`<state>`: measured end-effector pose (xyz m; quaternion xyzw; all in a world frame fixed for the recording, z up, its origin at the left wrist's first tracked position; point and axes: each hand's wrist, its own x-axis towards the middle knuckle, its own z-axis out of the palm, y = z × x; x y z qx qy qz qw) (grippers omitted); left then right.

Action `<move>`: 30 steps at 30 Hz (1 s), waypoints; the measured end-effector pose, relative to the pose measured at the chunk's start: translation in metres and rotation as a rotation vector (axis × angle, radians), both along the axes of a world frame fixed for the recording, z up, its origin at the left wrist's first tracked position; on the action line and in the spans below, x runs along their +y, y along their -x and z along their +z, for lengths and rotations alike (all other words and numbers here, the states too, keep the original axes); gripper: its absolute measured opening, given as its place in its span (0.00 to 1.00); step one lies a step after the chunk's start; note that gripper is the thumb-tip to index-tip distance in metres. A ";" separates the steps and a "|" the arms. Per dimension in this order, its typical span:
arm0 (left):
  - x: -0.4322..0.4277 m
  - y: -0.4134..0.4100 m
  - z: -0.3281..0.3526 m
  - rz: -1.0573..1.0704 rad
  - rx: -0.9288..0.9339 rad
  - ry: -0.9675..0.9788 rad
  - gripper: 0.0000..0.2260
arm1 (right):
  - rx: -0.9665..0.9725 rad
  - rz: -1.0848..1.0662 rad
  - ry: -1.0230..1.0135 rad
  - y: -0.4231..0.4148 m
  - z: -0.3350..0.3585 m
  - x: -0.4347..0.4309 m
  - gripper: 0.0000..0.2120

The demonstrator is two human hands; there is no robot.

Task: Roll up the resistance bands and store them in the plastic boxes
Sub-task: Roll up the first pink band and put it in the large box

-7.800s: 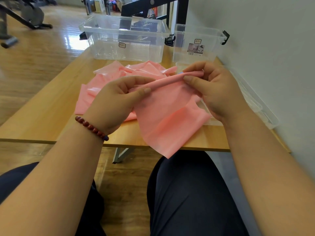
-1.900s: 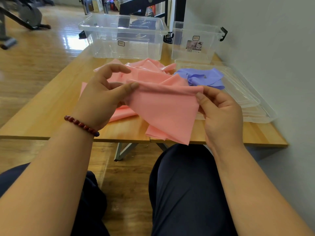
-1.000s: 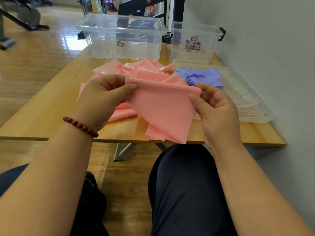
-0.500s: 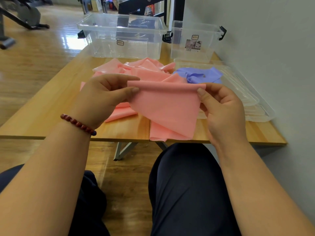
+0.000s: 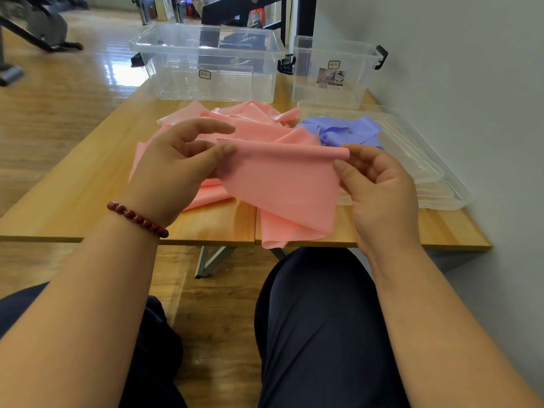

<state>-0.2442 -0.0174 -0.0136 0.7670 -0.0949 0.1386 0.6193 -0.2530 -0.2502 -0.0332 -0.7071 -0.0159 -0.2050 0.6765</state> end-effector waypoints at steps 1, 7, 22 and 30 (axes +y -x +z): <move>0.000 0.000 0.000 0.008 -0.001 0.003 0.07 | 0.001 -0.008 0.006 -0.001 -0.001 0.000 0.07; 0.003 0.001 -0.001 -0.046 0.041 0.058 0.13 | 0.006 -0.011 -0.040 -0.001 -0.002 0.000 0.05; -0.002 0.000 -0.003 0.007 0.061 0.016 0.08 | -0.013 0.046 -0.020 0.001 -0.007 -0.002 0.10; -0.003 0.000 -0.002 0.025 0.062 0.018 0.06 | 0.031 -0.001 -0.002 -0.003 -0.012 -0.003 0.08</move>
